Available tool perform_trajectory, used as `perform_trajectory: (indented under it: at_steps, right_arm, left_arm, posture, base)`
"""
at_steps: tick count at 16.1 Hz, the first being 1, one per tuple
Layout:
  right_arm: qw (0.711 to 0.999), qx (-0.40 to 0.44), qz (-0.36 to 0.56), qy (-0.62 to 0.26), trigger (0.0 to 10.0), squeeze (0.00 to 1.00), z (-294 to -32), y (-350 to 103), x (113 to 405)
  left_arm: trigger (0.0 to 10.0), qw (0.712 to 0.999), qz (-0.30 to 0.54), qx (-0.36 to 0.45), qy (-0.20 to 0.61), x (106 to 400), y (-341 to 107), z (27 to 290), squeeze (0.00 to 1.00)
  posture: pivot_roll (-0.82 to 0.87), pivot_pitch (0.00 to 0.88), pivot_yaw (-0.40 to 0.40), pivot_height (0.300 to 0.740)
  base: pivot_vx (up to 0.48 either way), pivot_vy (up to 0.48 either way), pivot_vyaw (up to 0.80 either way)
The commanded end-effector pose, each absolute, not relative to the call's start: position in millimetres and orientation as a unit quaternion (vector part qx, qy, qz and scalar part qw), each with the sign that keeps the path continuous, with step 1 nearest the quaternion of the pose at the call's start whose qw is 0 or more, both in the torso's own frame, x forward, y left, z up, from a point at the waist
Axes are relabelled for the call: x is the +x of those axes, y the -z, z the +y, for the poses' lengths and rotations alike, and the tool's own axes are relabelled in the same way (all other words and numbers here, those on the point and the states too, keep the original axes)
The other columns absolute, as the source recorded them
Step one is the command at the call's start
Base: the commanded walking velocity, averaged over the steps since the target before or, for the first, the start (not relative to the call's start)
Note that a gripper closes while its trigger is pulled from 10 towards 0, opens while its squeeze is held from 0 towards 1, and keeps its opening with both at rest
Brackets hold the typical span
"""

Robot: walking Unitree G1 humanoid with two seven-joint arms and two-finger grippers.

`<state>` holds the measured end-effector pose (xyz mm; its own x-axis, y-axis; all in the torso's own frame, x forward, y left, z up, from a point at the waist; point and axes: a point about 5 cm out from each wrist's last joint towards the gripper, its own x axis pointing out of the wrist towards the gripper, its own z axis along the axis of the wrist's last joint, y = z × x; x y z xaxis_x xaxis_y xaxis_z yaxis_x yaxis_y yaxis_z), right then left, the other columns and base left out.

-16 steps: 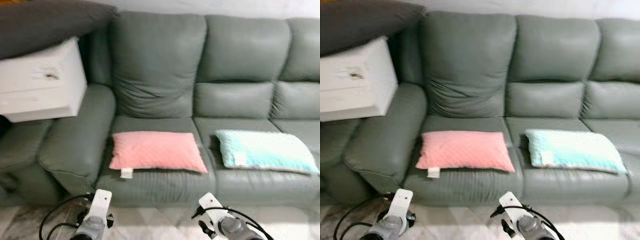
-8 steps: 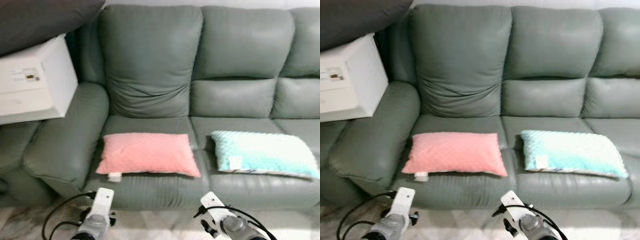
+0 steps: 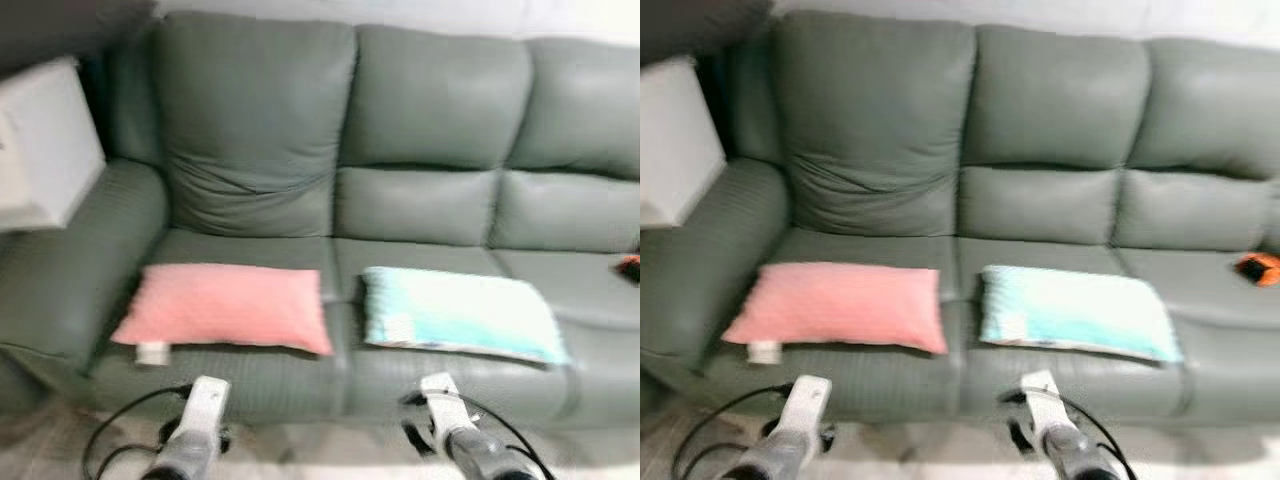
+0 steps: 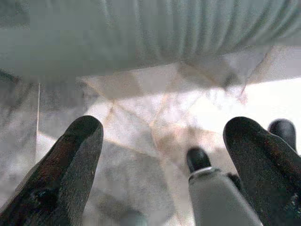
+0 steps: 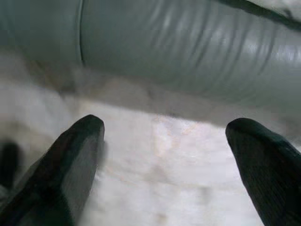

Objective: Move the pillow to the sofa

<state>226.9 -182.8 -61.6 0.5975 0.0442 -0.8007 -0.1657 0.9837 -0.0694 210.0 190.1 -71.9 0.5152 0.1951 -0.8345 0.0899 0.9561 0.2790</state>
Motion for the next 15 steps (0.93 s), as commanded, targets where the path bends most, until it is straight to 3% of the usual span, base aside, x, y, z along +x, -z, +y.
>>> perform_trajectory:
  at_steps: [1,5,9,15]
  right_arm:
    - [0.901,-0.029,0.433,-0.03,10.0,0.0,-189.0,56.7,233.1]
    - [0.902,0.073,0.425,0.033,10.0,0.0,-195.0,55.7,233.7]
    - [0.9,0.074,0.428,0.029,10.0,0.0,-194.2,56.2,233.3]
    - [0.897,0.057,0.437,0.023,10.0,0.0,-196.5,59.3,227.8]
  left_arm:
    - [10.0,0.862,0.485,0.147,-0.028,215.0,69.1,189.6,0.0]
    - [10.0,0.864,0.485,0.126,-0.043,214.5,69.4,189.6,0.0]
    - [10.0,0.867,0.484,0.108,-0.047,214.6,69.4,188.8,0.0]
    - [10.0,0.867,0.485,0.105,-0.045,214.8,69.5,188.0,0.0]
  posture:
    - [-0.11,0.0,-0.046,0.74]
    - [-0.1,0.0,-0.047,0.74]
    - [-0.1,0.0,-0.046,0.74]
    - [-0.1,0.0,-0.048,0.74]
  base:
    - [0.0,0.0,0.0]
    - [0.0,0.0,0.0]
    - [0.0,0.0,0.0]
    - [0.0,-0.41,0.0]
